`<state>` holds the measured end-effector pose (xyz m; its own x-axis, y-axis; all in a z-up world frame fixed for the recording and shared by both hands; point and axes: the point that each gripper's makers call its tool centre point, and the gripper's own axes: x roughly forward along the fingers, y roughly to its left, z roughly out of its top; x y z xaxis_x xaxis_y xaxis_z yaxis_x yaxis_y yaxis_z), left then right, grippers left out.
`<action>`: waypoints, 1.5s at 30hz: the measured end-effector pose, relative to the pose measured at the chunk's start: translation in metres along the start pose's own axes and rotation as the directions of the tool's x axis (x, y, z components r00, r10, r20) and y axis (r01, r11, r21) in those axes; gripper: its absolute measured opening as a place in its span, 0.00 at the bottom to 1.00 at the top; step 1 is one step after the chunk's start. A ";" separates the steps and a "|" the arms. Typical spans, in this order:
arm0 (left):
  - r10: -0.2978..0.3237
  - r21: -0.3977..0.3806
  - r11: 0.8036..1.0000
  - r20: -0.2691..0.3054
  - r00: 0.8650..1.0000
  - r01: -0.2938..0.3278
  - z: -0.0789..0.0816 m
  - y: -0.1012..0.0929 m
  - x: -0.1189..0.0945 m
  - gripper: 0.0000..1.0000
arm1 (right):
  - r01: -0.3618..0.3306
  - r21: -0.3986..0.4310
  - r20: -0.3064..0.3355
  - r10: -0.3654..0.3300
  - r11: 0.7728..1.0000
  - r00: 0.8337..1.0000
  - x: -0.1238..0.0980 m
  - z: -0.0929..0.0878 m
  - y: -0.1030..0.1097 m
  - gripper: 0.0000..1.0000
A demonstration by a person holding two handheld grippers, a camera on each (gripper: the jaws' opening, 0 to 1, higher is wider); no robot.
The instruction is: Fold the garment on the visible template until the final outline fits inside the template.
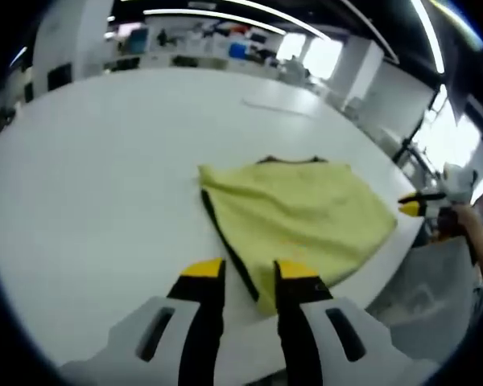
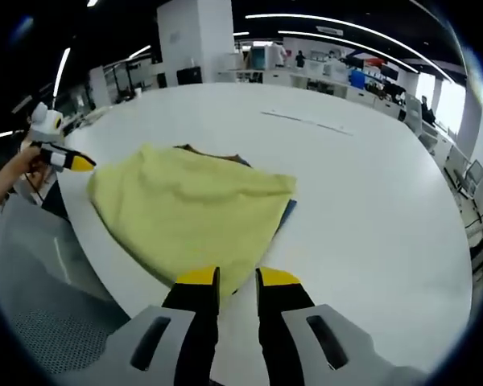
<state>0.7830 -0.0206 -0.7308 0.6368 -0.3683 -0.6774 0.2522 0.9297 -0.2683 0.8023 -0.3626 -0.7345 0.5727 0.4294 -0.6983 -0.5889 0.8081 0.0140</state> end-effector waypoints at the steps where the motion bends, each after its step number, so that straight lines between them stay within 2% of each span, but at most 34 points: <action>1: 0.001 0.002 1.000 0.000 1.000 -0.001 -0.001 -0.002 -0.001 0.20 | 0.000 -0.001 -0.003 0.000 1.000 1.000 0.000 -0.001 0.001 0.18; 7: 0.014 -0.006 1.000 -0.027 1.000 -0.014 -0.015 -0.007 -0.002 0.19 | -0.017 -0.003 -0.015 0.017 1.000 1.000 0.000 -0.006 0.010 0.17; 10: 0.041 0.006 0.999 -0.038 0.998 -0.041 -0.023 -0.007 -0.002 0.15 | -0.017 -0.007 -0.020 0.017 1.000 1.000 -0.001 -0.008 0.011 0.17; 19: 0.007 -0.061 0.998 -0.125 0.992 -0.015 -0.047 -0.019 0.002 0.05 | -0.023 0.009 -0.019 0.023 1.000 1.000 -0.002 -0.013 0.015 0.17; 25: 0.013 -0.075 0.997 -0.129 0.992 -0.022 -0.048 -0.016 0.003 0.04 | -0.017 0.006 -0.026 0.017 1.000 1.000 -0.003 -0.015 0.013 0.17; 29: 0.036 -0.057 0.997 -0.145 0.989 -0.045 -0.051 -0.013 0.006 0.04 | -0.022 0.007 -0.031 0.023 1.000 0.999 -0.002 -0.017 0.015 0.17; 31: 0.053 -0.069 0.996 -0.124 0.991 -0.062 -0.047 -0.011 0.007 0.01 | -0.025 0.007 -0.034 0.025 1.000 0.999 -0.002 -0.018 0.016 0.17; 38: 0.045 -0.064 0.996 -0.146 0.988 -0.055 -0.051 -0.015 0.010 0.04 | -0.032 0.008 -0.067 0.033 0.999 0.997 -0.001 -0.027 0.017 0.17; 45: 0.054 -0.059 0.996 -0.153 0.987 -0.064 -0.052 -0.014 0.011 0.00 | -0.045 0.020 -0.078 0.046 0.999 0.996 0.001 -0.028 0.017 0.17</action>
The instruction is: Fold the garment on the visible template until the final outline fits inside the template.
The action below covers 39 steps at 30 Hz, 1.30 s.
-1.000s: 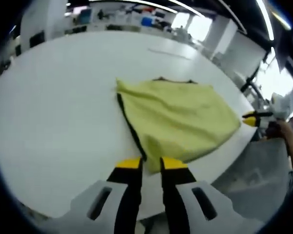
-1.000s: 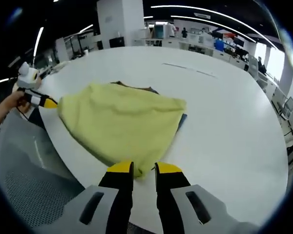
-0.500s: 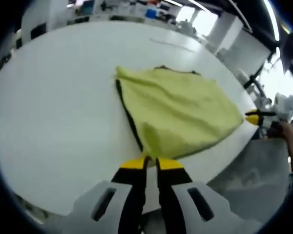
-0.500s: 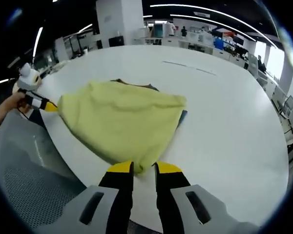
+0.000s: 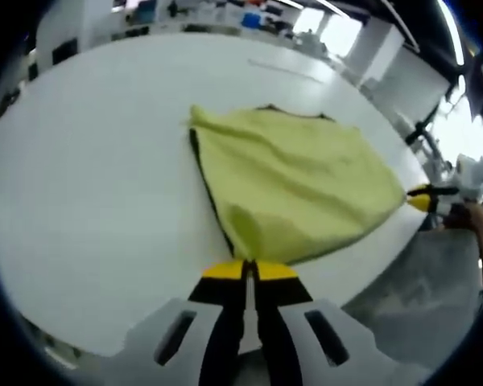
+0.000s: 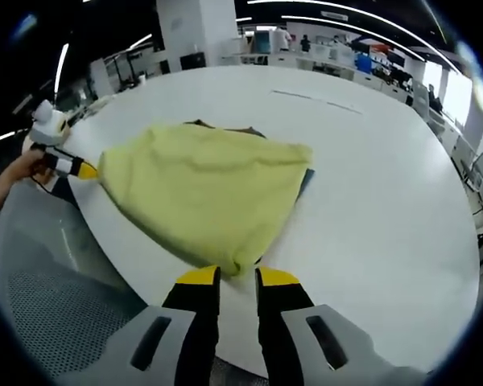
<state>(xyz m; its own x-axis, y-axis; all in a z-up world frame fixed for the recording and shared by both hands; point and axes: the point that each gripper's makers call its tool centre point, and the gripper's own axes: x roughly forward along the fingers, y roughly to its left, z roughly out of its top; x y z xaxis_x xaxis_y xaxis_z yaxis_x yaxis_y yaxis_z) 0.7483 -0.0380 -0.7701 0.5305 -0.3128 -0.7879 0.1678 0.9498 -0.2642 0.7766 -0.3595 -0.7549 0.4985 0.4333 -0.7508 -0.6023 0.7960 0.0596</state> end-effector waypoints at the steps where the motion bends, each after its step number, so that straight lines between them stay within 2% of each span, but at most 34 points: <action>1: 0.002 -0.001 1.000 0.003 1.000 -0.002 0.000 0.000 0.000 0.00 | 0.001 0.001 -0.001 -0.001 1.000 1.000 0.000 0.000 -0.001 0.17; 4: 0.002 -0.003 1.000 0.004 1.000 -0.002 0.000 0.000 -0.001 0.00 | 0.011 0.000 -0.019 -0.011 1.000 1.000 0.003 -0.002 -0.004 0.15; 10: 0.001 -0.004 1.000 0.004 1.000 -0.001 0.000 0.001 -0.002 0.00 | -0.020 0.008 -0.056 0.021 1.000 0.998 0.009 -0.009 -0.001 0.13; 14: 0.000 -0.008 1.000 0.001 1.000 0.000 -0.001 0.001 -0.002 0.00 | -0.018 0.007 -0.078 0.018 1.000 0.997 0.011 -0.012 -0.003 0.09; 26: -0.002 -0.009 1.000 -0.013 1.000 0.001 -0.002 0.002 -0.002 0.00 | -0.024 0.056 -0.100 0.029 0.998 0.995 0.012 -0.014 -0.003 0.05; 30: -0.002 -0.009 1.000 -0.017 1.000 0.002 -0.002 0.002 -0.002 0.00 | -0.019 0.042 -0.120 0.024 0.999 0.992 0.012 -0.016 -0.003 0.03; 39: -0.002 -0.011 1.000 -0.015 1.000 0.002 -0.002 0.002 -0.003 0.00 | -0.021 0.038 -0.119 0.025 0.999 0.993 0.010 -0.015 -0.004 0.02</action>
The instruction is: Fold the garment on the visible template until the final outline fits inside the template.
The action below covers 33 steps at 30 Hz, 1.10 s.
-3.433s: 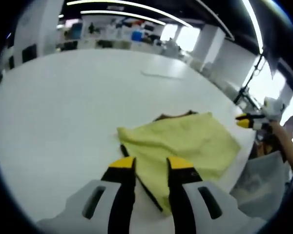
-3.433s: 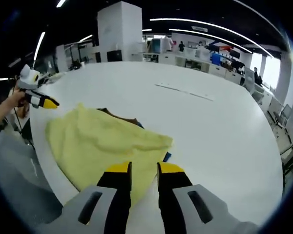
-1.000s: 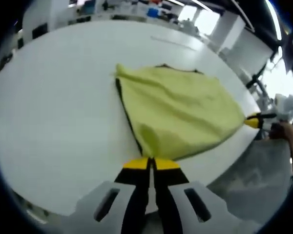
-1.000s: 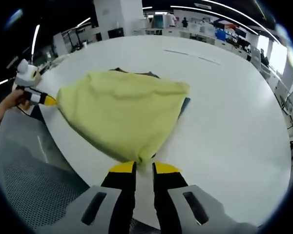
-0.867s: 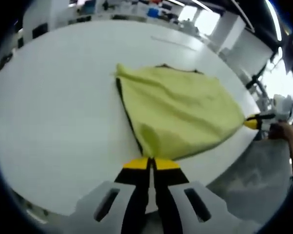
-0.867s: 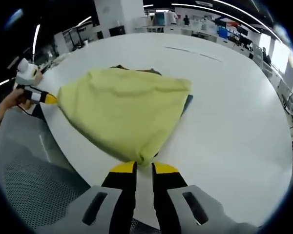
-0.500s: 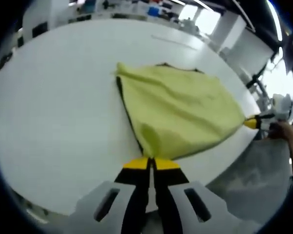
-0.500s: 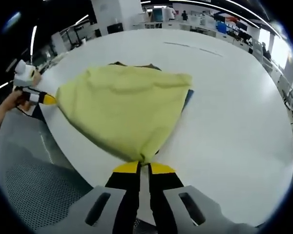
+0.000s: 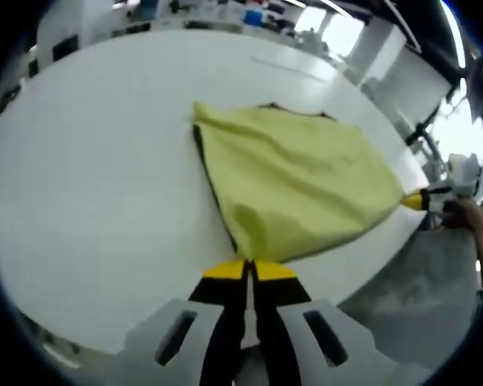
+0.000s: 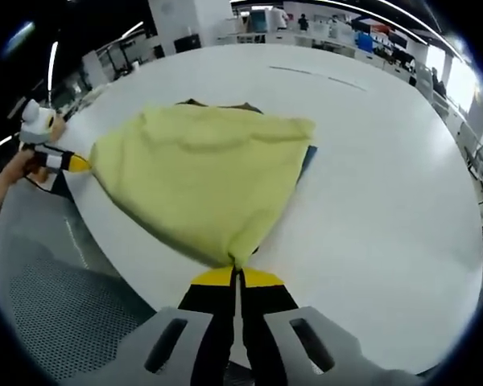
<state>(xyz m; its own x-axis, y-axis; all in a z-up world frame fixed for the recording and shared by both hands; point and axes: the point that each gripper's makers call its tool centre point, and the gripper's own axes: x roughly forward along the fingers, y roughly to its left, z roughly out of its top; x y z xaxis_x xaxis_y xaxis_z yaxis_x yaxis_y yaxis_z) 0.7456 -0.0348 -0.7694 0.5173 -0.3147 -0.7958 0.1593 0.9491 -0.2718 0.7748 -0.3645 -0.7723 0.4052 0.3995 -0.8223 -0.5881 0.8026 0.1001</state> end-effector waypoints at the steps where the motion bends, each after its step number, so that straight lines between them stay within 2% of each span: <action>1: -0.001 0.007 1.000 -0.001 1.000 0.001 0.000 0.000 0.000 0.00 | 0.005 -0.007 0.004 -0.005 1.000 1.000 0.000 0.001 -0.001 0.02; 3: 0.001 0.032 0.999 0.018 1.000 -0.002 0.004 0.001 -0.002 0.00 | 0.008 -0.014 0.008 -0.008 1.000 1.000 -0.002 0.001 -0.002 0.01; 10: 0.003 0.061 0.998 0.020 1.000 -0.004 0.011 0.008 -0.009 0.00 | 0.018 -0.066 0.030 -0.016 0.998 0.999 -0.009 0.006 -0.010 0.01; 17: -0.018 0.098 0.995 0.050 0.999 0.013 0.031 0.011 -0.020 0.00 | 0.009 -0.114 0.086 0.001 0.993 0.996 -0.021 0.027 -0.012 0.01; 20: -0.046 0.114 0.993 0.066 0.997 0.038 0.040 0.007 -0.026 0.00 | 0.006 -0.146 0.104 0.009 0.989 0.994 -0.026 0.037 -0.013 0.01; 28: -0.054 0.231 0.972 0.077 0.996 0.035 0.062 0.004 -0.036 0.00 | 0.021 -0.259 0.162 0.022 0.966 0.987 -0.045 0.066 -0.012 0.01; 31: -0.054 0.247 0.968 0.070 0.996 0.035 0.063 0.005 -0.040 0.00 | 0.025 -0.281 0.163 0.022 0.959 0.986 -0.049 0.068 -0.012 0.01; 33: -0.059 0.267 0.963 0.060 0.997 0.041 0.060 0.005 -0.042 0.00 | 0.007 -0.270 0.155 0.036 0.963 0.987 -0.049 0.063 -0.011 0.01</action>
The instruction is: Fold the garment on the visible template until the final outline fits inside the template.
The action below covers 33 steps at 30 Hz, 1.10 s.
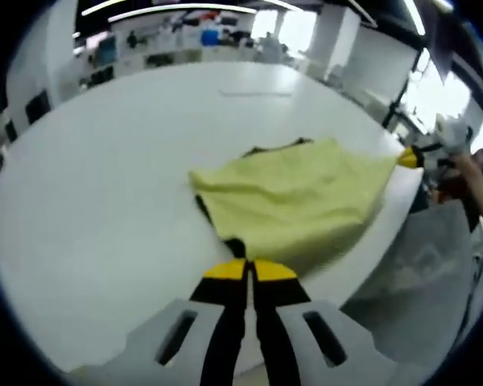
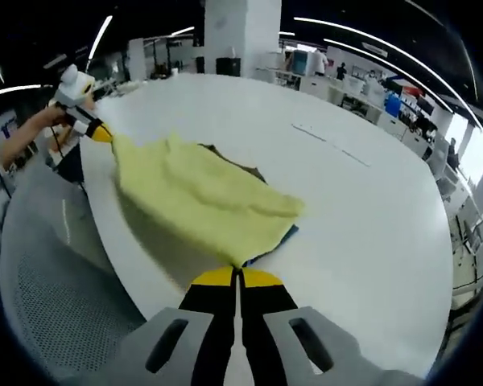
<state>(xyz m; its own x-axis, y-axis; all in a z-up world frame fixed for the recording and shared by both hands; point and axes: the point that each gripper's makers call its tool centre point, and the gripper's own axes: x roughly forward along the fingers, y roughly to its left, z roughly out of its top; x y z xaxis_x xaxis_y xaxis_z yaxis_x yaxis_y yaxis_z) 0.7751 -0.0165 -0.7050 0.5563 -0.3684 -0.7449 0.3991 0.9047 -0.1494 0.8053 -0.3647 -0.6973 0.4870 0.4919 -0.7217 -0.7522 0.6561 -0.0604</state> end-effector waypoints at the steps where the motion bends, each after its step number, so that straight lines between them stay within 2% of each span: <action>1: -0.006 0.001 1.000 -0.008 1.000 0.006 -0.003 -0.001 0.000 0.00 | -0.015 0.014 -0.004 0.015 1.000 1.000 0.000 -0.003 0.003 0.01; 9: -0.037 -0.007 0.999 -0.082 0.996 0.036 -0.034 -0.012 0.003 0.00 | -0.062 0.055 -0.061 0.066 0.997 0.996 0.004 -0.038 0.021 0.01; 16: -0.064 -0.011 0.998 -0.131 0.989 0.063 -0.055 -0.019 0.007 0.00 | -0.075 0.074 -0.099 0.083 0.994 0.992 0.007 -0.056 0.025 0.01; 21: -0.056 -0.009 0.998 -0.179 0.982 0.055 -0.073 -0.019 0.012 0.00 | -0.085 0.083 -0.137 0.096 0.993 0.986 0.012 -0.069 0.028 0.01; 29: -0.024 -0.009 1.000 -0.179 0.984 0.023 -0.072 -0.014 0.012 0.00 | -0.085 0.090 -0.172 0.100 0.992 0.980 0.015 -0.081 0.030 0.01; 33: -0.037 0.028 0.999 -0.209 0.977 0.044 -0.074 -0.018 0.012 0.00 | -0.085 0.090 -0.176 0.100 0.992 0.979 0.015 -0.081 0.031 0.01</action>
<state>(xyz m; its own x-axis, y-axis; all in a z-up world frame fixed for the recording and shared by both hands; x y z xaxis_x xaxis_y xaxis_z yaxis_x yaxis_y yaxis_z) 0.7203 -0.0216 -0.7590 0.3766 -0.3486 -0.8583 0.4432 0.8814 -0.1635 0.7534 -0.3830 -0.7657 0.3238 0.4465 -0.8341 -0.7480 0.6607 0.0633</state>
